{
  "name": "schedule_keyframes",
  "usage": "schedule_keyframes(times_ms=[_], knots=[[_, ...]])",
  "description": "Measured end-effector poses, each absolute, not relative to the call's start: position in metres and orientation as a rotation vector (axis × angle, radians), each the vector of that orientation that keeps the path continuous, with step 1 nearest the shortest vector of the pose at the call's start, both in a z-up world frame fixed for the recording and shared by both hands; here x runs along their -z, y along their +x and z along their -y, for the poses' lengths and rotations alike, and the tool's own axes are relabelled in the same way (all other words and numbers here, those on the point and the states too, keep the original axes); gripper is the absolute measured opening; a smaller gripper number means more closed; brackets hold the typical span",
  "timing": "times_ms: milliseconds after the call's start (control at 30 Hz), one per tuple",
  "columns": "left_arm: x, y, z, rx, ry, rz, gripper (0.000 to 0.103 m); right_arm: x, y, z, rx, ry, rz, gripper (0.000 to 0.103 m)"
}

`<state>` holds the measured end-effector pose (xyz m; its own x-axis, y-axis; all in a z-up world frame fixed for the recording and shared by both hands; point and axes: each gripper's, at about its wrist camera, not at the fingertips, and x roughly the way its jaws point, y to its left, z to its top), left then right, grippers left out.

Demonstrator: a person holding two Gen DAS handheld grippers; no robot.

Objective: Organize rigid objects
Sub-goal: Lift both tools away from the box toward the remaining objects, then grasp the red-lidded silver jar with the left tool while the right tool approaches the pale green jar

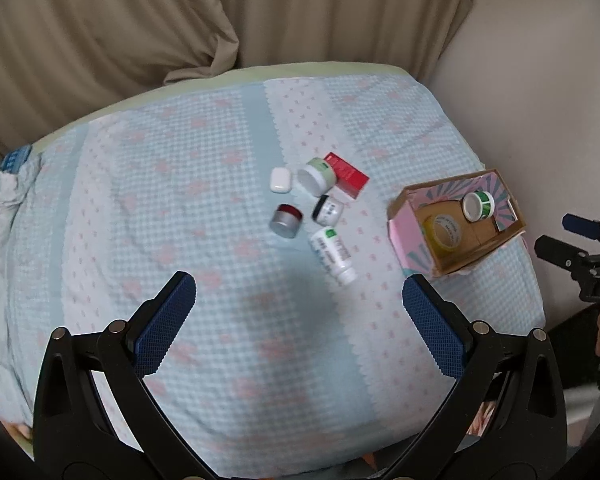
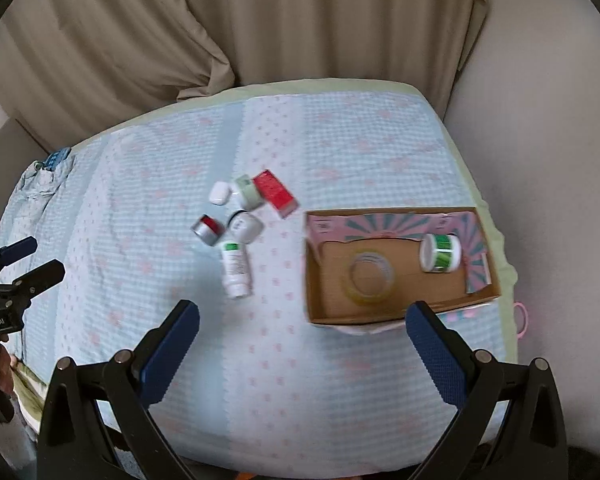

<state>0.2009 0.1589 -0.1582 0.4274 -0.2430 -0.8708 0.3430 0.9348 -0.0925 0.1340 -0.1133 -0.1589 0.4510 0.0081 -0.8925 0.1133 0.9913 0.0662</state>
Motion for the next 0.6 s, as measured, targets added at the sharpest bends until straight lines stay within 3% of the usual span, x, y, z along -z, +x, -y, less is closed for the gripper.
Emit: schedule_keyframes(times_ms=[600], knots=[[0.239, 0.290, -0.204, 0.471, 0.108, -1.211, 0.103, 0.198, 0.210, 0.010, 0.083, 0.253, -1.097, 0.103]])
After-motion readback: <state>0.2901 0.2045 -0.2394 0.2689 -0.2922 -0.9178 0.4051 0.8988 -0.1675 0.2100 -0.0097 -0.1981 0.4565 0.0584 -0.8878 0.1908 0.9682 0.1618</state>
